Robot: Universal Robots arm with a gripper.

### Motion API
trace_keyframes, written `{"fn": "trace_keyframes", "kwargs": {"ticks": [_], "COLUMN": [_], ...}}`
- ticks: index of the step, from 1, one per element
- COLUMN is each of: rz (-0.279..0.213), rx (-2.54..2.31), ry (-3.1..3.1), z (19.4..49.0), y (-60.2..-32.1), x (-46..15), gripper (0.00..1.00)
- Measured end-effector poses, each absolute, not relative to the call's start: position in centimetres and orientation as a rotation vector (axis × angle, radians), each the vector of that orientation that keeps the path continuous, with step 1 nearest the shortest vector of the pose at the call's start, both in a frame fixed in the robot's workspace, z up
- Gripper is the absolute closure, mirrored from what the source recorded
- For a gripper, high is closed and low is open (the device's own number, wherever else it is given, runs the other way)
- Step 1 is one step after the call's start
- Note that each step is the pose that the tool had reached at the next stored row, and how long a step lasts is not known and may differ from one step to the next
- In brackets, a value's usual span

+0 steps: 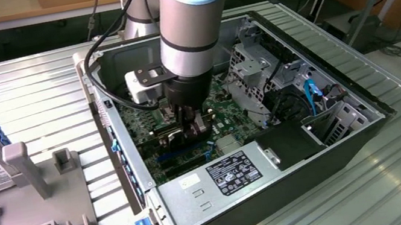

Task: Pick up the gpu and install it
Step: 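Insert the gpu into the slot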

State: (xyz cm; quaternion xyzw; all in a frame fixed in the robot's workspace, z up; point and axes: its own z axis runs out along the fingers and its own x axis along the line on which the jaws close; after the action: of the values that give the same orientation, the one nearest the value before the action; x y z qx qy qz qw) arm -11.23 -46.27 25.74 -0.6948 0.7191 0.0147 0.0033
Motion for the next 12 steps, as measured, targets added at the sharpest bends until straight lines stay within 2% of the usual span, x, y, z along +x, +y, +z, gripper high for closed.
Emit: {"fn": "trace_keyframes", "kwargs": {"ticks": [12], "rz": [0.046], "rx": [-2.178], "ry": [2.254], "z": [25.52], "y": [-46.29], "x": [-11.26], "gripper": [0.73]}}
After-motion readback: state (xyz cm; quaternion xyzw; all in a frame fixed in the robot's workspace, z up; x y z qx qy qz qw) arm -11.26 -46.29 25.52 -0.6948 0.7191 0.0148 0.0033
